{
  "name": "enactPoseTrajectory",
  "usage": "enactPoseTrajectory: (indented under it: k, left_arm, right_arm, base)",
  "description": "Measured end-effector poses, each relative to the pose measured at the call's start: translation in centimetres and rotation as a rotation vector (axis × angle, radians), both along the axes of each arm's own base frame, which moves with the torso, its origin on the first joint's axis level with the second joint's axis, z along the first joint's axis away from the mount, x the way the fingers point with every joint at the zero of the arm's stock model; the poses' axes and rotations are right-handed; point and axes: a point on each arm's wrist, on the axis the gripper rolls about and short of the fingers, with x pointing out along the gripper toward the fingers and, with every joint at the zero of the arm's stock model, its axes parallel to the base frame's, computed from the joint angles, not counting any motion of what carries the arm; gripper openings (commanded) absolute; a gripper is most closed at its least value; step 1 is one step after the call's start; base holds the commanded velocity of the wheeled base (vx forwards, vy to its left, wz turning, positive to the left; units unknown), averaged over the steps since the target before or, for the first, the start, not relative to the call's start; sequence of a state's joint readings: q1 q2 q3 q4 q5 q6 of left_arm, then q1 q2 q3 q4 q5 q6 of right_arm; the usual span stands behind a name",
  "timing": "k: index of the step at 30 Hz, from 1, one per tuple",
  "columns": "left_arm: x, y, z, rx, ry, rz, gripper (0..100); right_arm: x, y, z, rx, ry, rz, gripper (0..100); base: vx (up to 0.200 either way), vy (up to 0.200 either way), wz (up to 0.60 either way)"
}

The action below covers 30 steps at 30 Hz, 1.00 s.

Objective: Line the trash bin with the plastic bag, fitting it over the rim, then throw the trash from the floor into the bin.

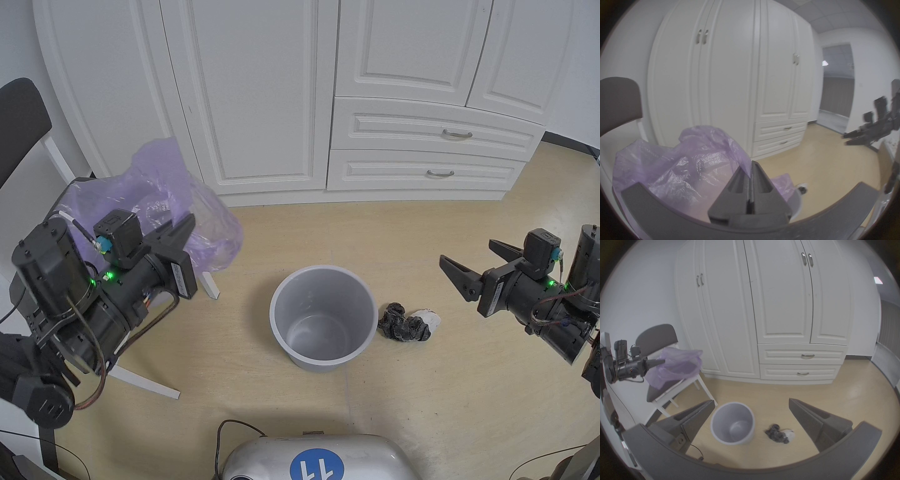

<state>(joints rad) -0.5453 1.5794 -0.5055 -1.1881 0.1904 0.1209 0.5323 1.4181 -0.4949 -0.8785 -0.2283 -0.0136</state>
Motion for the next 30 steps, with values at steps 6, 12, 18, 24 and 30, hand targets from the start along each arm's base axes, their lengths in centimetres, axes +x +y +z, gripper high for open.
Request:
enactPoseTrajectory:
  k: [6,12,18,24,30]
  left_arm:
    - [-5.8,-1.6,1.3,-0.027,-0.054,-0.271,0]
    - [-10.6,-0.3,1.6,-0.028,-0.120,-0.622,0]
    - [-12.3,1.1,1.1,-0.022,-0.132,-0.730,0]
    - [-12.8,1.8,1.4,-0.039,-0.150,-0.728,0]
    - [-13.0,2.1,2.1,-0.084,-0.168,-0.727,0]
  right_arm:
    - [-0.2,2.0,0.2,0.067,-0.025,0.076,100]
    - [-0.7,3.0,0.2,0.086,-0.028,0.128,100]
    - [-0.7,3.7,-0.6,0.075,0.002,0.155,100]
    - [-0.9,4.3,-2.8,-0.011,0.061,0.181,100]
    - [-1.1,4.3,-5.2,-0.139,0.185,0.186,100]
  base:
    - [0.000,0.000,0.00]
    - [0.000,0.000,0.00]
    - [0.000,0.000,0.00]
    - [0.000,0.000,0.00]
    - [0.000,0.000,0.00]
